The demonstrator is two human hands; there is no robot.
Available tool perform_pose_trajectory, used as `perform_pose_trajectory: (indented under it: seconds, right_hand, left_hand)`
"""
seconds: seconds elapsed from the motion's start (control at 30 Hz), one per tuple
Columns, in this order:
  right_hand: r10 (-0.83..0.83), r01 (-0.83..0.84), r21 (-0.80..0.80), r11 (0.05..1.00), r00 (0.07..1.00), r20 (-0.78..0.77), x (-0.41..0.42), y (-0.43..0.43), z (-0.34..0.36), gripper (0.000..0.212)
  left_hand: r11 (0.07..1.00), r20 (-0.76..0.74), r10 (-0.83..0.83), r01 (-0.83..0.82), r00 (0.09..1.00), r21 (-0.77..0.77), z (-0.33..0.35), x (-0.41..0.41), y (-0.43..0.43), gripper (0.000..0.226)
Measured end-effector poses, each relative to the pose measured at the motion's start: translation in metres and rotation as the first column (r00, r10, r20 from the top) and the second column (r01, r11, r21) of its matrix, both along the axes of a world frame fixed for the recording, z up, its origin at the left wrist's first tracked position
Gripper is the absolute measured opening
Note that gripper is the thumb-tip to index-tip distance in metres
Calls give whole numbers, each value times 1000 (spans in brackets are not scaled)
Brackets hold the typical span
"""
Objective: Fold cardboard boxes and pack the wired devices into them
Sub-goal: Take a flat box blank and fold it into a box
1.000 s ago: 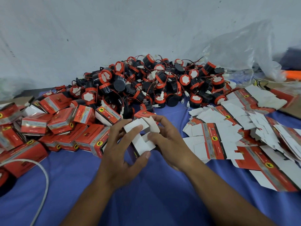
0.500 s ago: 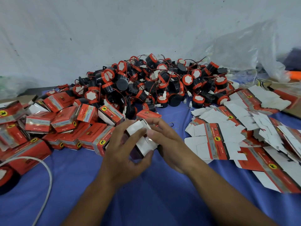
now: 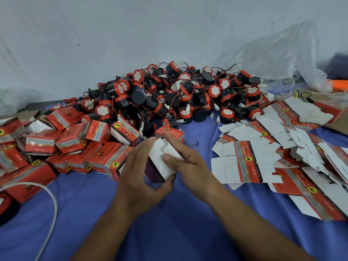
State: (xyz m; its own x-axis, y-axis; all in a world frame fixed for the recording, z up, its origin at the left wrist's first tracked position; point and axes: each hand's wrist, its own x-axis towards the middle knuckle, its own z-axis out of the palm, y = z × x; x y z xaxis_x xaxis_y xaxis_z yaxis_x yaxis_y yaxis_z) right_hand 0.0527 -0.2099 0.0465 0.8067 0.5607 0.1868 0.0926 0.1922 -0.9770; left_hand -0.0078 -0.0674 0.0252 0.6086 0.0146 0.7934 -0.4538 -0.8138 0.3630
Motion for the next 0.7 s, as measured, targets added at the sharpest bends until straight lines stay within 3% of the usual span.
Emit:
perform_pose_trajectory:
  seconds: [0.1, 0.4, 0.7]
  right_hand:
    - [14, -14, 6, 1000, 1000, -10, -3, 1, 0, 56]
    - [-79, 84, -50, 995, 993, 90, -6, 6, -6, 62]
    - [-34, 40, -66, 997, 996, 81, -2, 0, -4, 52]
  left_hand:
    - [994, 72, 23, -31, 997, 107, 1, 2, -1, 66]
    - [991, 87, 16, -27, 996, 134, 1, 1, 1, 66]
    - [982, 86, 80, -94, 993, 165, 1, 1, -1, 64]
